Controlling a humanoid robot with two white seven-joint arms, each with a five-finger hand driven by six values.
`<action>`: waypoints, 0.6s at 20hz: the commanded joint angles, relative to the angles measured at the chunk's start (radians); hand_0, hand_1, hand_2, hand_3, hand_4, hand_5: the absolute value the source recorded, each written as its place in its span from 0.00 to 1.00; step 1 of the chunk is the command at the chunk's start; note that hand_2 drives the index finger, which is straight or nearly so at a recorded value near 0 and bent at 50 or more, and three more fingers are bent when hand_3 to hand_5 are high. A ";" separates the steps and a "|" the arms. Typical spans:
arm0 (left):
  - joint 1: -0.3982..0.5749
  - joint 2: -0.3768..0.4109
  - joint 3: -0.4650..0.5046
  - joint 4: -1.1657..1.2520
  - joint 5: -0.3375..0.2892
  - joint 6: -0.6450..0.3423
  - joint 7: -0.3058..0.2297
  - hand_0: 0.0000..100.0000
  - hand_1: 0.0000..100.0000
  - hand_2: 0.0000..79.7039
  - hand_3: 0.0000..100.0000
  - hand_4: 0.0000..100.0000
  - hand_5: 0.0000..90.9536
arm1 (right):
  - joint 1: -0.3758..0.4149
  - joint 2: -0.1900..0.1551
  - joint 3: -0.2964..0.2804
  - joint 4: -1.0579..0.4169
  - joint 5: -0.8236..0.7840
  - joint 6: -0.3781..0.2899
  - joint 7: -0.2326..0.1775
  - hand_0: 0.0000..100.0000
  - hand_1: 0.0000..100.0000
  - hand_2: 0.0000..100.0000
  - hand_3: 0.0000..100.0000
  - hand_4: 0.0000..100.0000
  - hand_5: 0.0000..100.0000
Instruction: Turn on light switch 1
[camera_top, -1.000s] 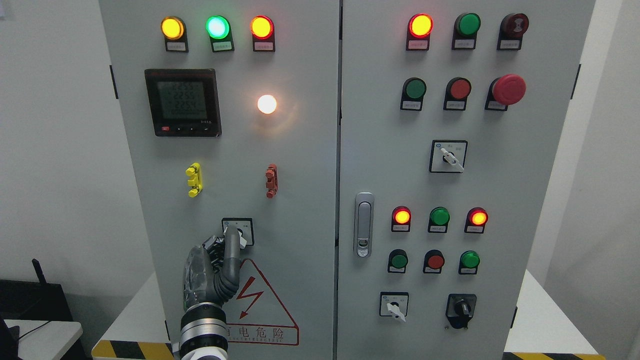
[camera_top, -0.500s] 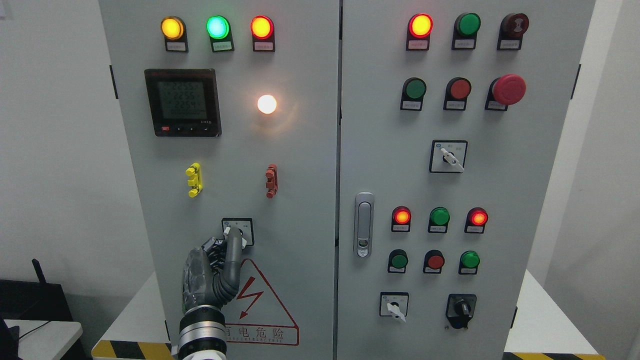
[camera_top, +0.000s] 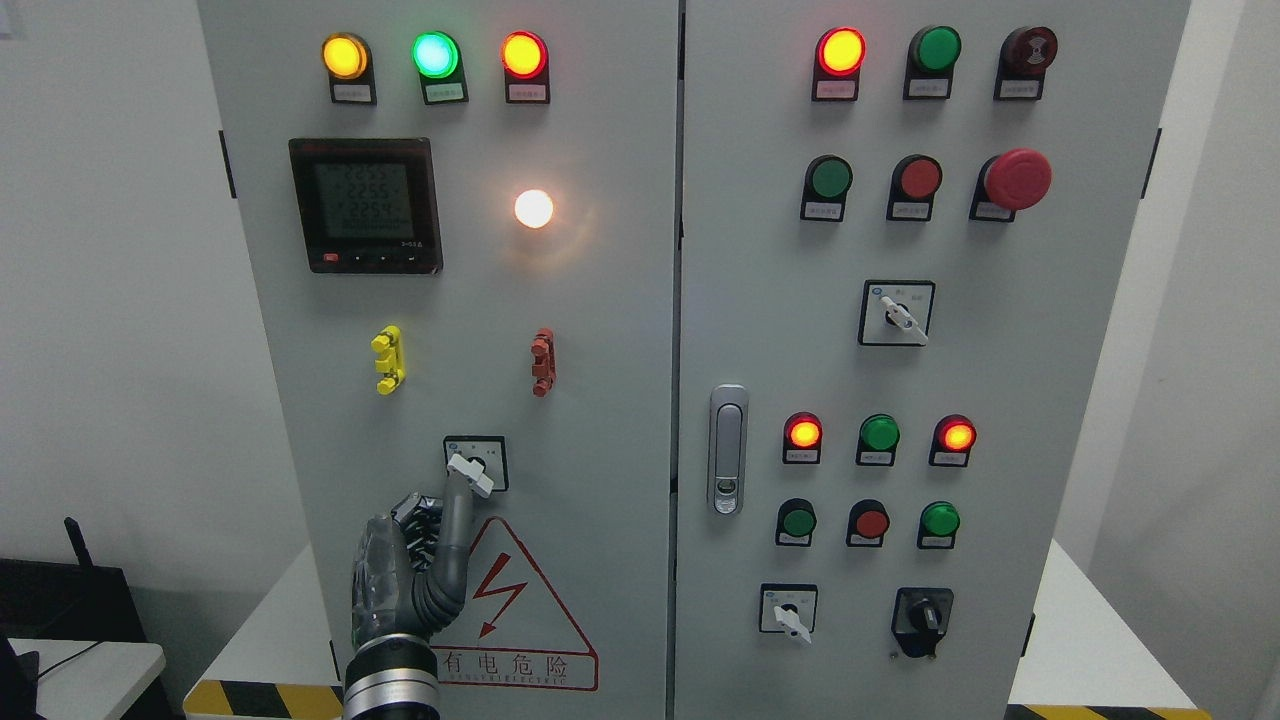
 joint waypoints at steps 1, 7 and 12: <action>0.099 0.015 0.073 -0.016 0.001 -0.140 -0.031 0.31 0.16 0.81 0.88 0.93 0.97 | 0.000 0.000 0.020 0.000 -0.026 0.000 0.000 0.12 0.39 0.00 0.00 0.00 0.00; 0.279 0.039 0.227 -0.007 0.007 -0.292 -0.155 0.26 0.13 0.80 0.91 0.94 0.96 | 0.000 0.000 0.020 0.000 -0.026 0.000 0.000 0.12 0.39 0.00 0.00 0.00 0.00; 0.457 0.039 0.419 0.022 0.025 -0.504 -0.324 0.21 0.03 0.61 0.78 0.82 0.63 | 0.000 0.000 0.020 0.000 -0.026 0.000 0.000 0.12 0.39 0.00 0.00 0.00 0.00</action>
